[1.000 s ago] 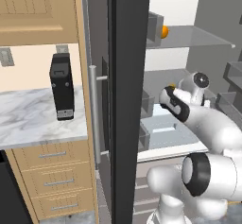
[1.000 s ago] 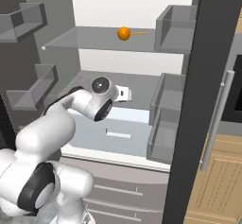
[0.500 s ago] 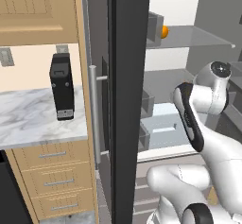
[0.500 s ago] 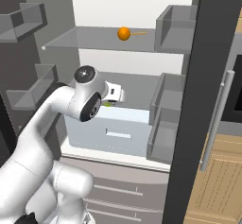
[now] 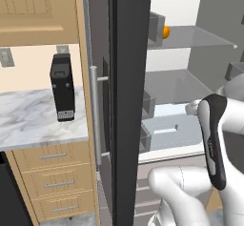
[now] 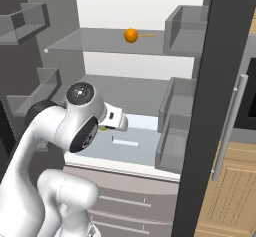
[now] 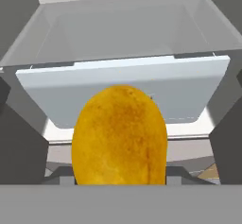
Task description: Pick up the mango and orange from the fridge and place one fruit on each plate on the dining counter.
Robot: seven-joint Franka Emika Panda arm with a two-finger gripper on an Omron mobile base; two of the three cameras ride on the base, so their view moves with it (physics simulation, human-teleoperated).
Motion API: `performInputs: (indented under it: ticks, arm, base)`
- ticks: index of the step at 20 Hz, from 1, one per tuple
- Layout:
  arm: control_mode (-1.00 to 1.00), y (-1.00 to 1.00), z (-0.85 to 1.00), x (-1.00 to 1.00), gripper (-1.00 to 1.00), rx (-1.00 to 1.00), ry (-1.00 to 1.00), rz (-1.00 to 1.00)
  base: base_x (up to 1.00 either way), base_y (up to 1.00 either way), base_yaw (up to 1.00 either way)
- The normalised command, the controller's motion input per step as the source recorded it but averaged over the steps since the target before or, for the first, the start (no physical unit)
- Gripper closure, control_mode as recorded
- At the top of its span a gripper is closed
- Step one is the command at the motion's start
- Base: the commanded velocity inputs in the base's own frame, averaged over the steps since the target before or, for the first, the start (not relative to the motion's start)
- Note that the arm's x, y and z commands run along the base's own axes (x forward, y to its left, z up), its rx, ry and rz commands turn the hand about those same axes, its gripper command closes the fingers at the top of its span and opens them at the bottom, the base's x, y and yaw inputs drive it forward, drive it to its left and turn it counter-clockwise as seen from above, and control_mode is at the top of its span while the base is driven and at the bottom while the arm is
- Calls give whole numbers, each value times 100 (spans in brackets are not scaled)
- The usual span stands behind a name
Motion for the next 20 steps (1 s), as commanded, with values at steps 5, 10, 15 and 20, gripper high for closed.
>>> performInputs:
  ticks: [5, 10, 15, 20]
  arm:
    - [-100, 3, 66, -76, 100, -1, 16, -8]
    - [-100, 0, 49, -50, 100, -2, 16, -10]
    - [-100, 3, 0, -89, 100, 3, 0, -3]
    - [-100, 0, 0, -30, 100, 1, 0, 0]
  base:
    - [0, 0, 0]
    - [0, 0, 0]
    - [0, 0, 0]
    - [0, 0, 0]
